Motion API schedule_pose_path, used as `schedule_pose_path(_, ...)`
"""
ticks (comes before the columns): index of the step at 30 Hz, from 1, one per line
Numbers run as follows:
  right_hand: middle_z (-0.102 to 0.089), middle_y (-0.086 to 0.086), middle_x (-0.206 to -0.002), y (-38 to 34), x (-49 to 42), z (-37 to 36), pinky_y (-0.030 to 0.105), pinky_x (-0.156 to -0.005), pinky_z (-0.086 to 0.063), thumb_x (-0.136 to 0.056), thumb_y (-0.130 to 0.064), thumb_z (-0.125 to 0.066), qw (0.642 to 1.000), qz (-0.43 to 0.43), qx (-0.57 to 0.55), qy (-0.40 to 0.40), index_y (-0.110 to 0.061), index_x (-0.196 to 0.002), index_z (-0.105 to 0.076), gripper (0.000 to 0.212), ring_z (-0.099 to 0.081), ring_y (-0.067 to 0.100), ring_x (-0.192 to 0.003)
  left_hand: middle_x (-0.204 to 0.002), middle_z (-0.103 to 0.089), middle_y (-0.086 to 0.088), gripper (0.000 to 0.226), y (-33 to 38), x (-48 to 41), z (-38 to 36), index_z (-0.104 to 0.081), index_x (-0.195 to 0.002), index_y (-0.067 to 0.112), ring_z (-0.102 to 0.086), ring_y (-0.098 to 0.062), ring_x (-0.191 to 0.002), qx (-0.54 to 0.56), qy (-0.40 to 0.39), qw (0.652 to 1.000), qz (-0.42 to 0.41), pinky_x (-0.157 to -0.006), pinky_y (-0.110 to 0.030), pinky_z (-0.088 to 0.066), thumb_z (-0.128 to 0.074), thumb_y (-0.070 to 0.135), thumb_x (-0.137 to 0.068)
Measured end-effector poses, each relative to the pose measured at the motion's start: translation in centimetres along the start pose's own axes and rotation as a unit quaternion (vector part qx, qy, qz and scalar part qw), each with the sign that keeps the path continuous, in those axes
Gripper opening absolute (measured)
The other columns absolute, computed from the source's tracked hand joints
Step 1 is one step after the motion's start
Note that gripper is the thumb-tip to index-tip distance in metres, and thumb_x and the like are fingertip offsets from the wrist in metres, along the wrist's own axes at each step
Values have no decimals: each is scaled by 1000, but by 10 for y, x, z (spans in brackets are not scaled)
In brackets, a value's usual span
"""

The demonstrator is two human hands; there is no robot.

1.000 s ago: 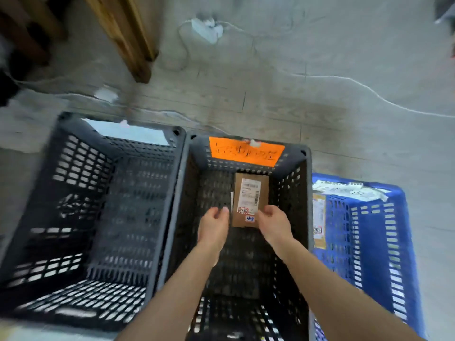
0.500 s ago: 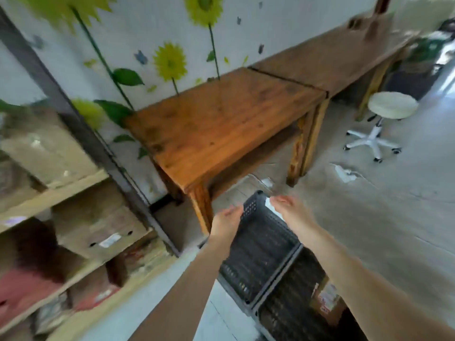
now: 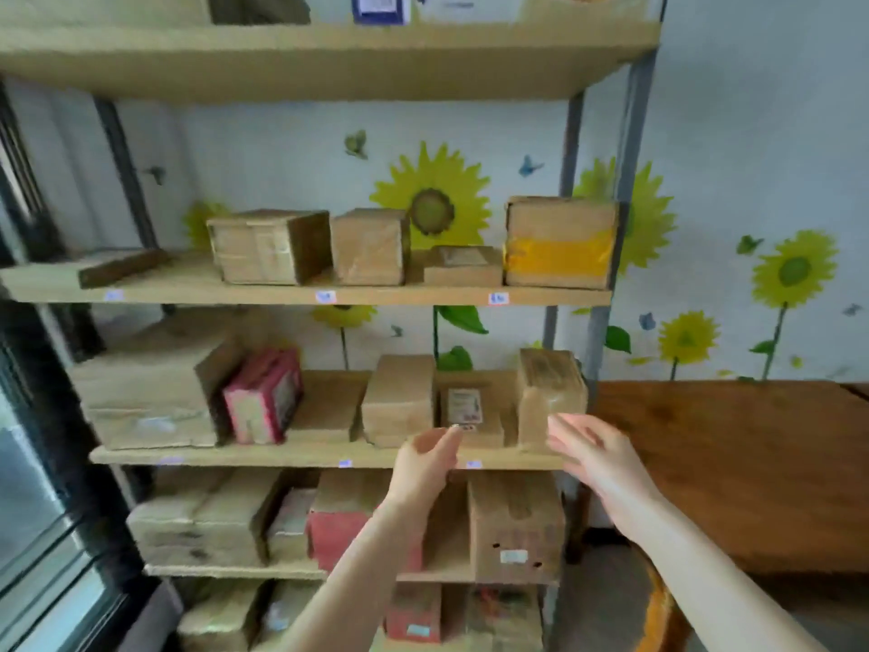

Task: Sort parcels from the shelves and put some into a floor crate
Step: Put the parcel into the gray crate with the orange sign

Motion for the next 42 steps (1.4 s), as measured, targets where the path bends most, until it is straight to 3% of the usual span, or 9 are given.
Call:
schedule_pose_path(6, -64, -2, -101, -39, -43, -119, 27, -89, -46, -89, -29, -59, 999, 32, -27, -31, -18, -106, -59, 21, -61, 14, -101, -96, -66, -4, 23, 45, -42, 121, -60, -107, 16, -61, -16, -90, -50, 49, 996, -48, -67, -23, -44, -55, 31, -91)
schedule_pose_path(11, -61, 3, -113, -69, -74, -201, 29, -94, -46, -90, -29, -56, 997, 58, -28, -48, -16, -116, -56, 29, -59, 15, -107, -95, -67, 1, 11, 76, -79, 202, -60, -95, 23, -63, -16, -94, -66, 87, 991, -78, -85, -30, -49, -58, 32, -89)
schedule_pose_path(23, -56, 4, -128, -188, -189, -343, 27, -103, -39, -90, -29, -56, 977, 205, 31, -50, -11, -125, -54, 39, -52, 15, -120, -109, -65, -7, 29, 191, -176, 337, -60, -114, 9, -59, -19, -102, -71, 266, 931, -238, -88, -31, -46, -55, 27, -91)
schedule_pose_path(28, -46, 3, -141, -229, -232, -383, 23, -98, -31, -94, -34, -47, 964, 251, 93, -4, -15, -137, -43, 46, -42, 17, -129, -138, -47, -11, 58, 217, -222, 355, -43, -136, 5, -46, -24, -126, -266, 279, 901, -202, -101, -31, -36, -52, 40, -91)
schedule_pose_path(31, -48, 3, -137, -226, -248, -399, 29, -103, -35, -96, -35, -43, 972, 213, 96, -16, -16, -135, -44, 44, -44, 18, -125, -137, -50, -7, 50, 220, -239, 352, -51, -132, 9, -46, -21, -127, -323, 231, 896, -197, -100, -28, -36, -50, 40, -92)
schedule_pose_path(33, -53, -3, -117, -224, -253, -402, 27, -91, -39, -97, -32, -42, 978, 198, 71, -14, -16, -129, -50, 36, -48, 14, -105, -126, -60, -4, 37, 221, -241, 356, -61, -120, 13, -52, -19, -120, -281, 221, 906, -225, -94, -26, -39, -50, 37, -93)
schedule_pose_path(36, -54, -5, -114, -223, -257, -397, 26, -91, -36, -95, -23, -47, 986, 155, -55, 3, -20, -113, -58, 21, -48, 11, -105, -95, -67, -1, 25, 216, -241, 363, -68, -89, 19, -59, -16, -94, 8, 151, 959, -241, -84, -27, -46, -50, 36, -94)
schedule_pose_path(39, -60, -3, -118, -223, -247, -400, 29, -95, -44, -91, -16, -48, 980, 126, -156, 16, -25, -97, -62, 18, -56, 12, -109, -75, -63, -2, 18, 216, -245, 376, -63, -80, 11, -57, -16, -73, 205, 130, 946, -216, -68, -23, -52, -54, 20, -93)
schedule_pose_path(42, -65, 2, -101, -224, -231, -411, 23, -70, -53, -94, -10, -43, 960, 127, -249, 2, -21, -101, -61, 22, -63, 11, -87, -82, -61, -1, 11, 225, -241, 381, -58, -83, 14, -58, -10, -73, 255, 91, 945, -185, -68, -18, -52, -54, 16, -93)
Point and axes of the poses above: each hand's wrist, its own x-axis away from the middle knuckle, its own z-axis out of the back of the hand, y = z × x, the point moved 7 cm from there along -x, towards the middle knuckle
